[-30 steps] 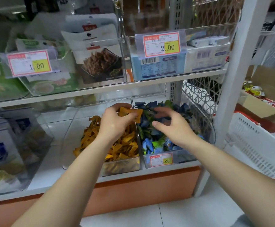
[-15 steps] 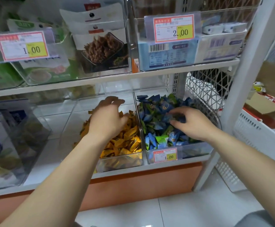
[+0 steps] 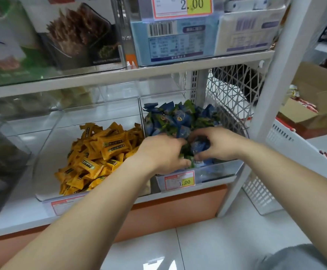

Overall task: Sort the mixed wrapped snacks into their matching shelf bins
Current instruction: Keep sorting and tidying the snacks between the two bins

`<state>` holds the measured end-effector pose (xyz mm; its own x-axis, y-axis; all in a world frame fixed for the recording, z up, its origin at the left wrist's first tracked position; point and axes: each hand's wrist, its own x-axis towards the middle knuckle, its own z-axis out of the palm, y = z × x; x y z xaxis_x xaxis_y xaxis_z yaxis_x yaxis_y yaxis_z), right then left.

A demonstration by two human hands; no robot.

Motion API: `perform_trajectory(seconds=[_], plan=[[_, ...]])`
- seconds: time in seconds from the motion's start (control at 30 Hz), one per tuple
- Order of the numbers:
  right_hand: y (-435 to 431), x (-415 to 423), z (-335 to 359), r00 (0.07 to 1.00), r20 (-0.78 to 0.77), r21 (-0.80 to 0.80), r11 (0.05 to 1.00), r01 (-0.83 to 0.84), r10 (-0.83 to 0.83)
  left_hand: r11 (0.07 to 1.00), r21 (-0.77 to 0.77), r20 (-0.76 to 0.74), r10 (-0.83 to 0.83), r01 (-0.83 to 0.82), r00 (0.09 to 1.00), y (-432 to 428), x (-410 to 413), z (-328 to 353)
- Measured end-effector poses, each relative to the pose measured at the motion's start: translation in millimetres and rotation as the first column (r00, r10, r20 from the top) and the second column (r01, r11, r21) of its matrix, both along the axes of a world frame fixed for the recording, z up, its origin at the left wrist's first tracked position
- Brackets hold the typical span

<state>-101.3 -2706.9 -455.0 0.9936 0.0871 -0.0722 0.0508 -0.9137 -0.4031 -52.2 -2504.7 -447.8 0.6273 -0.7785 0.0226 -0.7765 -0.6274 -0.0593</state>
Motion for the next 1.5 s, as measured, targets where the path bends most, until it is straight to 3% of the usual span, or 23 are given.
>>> perform_trajectory(seconds=[0.17,0.3,0.43,0.53,0.63,0.77,0.87,0.93,1.07,1.33,1.43,1.5], plan=[[-8,3,-2,0.952,0.266,-0.001,0.988,0.155,-0.149,1.000,0.010,-0.005,-0.022,0.022,1.000,-3,7,-1],[-5,4,-6,0.955,0.218,-0.149,0.960,0.238,-0.203,1.000,-0.022,-0.002,0.012,-0.012,1.000,0,14,-1],[1,-2,9,0.901,0.405,-0.015,0.985,0.175,-0.154,0.998,-0.052,0.022,0.043,-0.042,0.999,5,19,4],[13,-8,8,0.974,0.225,-0.023,1.000,-0.014,0.019,0.999,-0.025,-0.028,0.044,-0.045,0.999,8,24,11],[14,-10,-2,0.997,-0.065,-0.236,0.971,-0.048,0.033,0.999,0.009,-0.056,0.031,-0.031,0.998,11,25,13],[8,-4,6,0.990,-0.102,-0.358,0.933,0.050,-0.092,0.999,-0.015,-0.084,0.034,-0.036,0.996,12,23,11],[12,3,9,0.987,-0.034,-0.445,0.887,0.125,-0.156,0.999,-0.038,-0.003,0.027,-0.028,1.000,13,21,6],[14,7,8,0.984,0.016,-0.396,0.902,0.170,-0.178,0.997,-0.070,0.051,0.023,-0.019,0.998,14,20,2],[12,14,1,0.984,-0.069,-0.215,0.966,0.143,-0.161,0.990,-0.140,0.095,-0.010,0.023,0.995,17,20,-2],[5,23,-14,0.988,-0.040,-0.111,0.983,0.145,-0.150,0.969,-0.239,0.111,-0.028,0.054,0.993,21,17,-5],[10,20,-9,0.988,0.089,-0.185,0.973,0.138,-0.123,0.968,-0.244,0.110,-0.033,0.060,0.993,21,18,-6],[13,16,2,0.956,0.264,-0.109,0.981,0.159,-0.126,0.956,-0.293,0.068,-0.014,0.034,0.998,21,19,-6]])
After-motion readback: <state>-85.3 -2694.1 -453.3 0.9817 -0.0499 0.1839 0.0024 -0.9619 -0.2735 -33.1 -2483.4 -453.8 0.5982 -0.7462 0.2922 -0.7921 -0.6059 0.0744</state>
